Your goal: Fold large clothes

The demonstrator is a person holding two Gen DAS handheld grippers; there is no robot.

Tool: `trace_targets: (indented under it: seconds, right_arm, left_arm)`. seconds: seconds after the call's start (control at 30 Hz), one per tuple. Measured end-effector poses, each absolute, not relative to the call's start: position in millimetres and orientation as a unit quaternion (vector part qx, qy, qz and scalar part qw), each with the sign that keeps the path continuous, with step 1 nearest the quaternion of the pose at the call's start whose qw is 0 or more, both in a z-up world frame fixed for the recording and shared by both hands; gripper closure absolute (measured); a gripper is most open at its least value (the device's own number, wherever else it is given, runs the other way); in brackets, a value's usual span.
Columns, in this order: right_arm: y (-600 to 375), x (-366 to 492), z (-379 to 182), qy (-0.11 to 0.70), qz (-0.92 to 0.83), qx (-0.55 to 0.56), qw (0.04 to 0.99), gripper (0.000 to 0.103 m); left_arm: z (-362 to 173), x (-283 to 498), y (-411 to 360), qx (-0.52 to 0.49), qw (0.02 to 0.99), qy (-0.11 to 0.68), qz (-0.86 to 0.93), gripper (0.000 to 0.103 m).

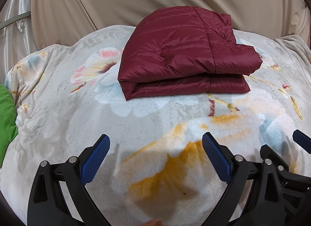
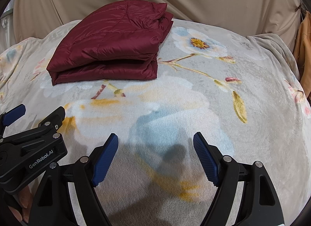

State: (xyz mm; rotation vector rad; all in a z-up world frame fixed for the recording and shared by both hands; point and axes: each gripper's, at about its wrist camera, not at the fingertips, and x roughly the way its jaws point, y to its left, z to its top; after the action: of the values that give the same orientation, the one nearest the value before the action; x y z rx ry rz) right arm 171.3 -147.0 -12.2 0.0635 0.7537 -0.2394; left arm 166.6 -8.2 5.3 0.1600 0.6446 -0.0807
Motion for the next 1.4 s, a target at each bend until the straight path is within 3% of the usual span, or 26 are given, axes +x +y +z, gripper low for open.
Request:
trace_targets:
  seconds: [1.4]
  right_arm:
    - [-149.4, 171.4, -12.3, 0.367, -0.116, 0.027, 0.922, 0.026]
  left_arm:
    - [4.3, 165.8, -6.6, 0.082, 0.943, 0.319, -0.035, 0.01]
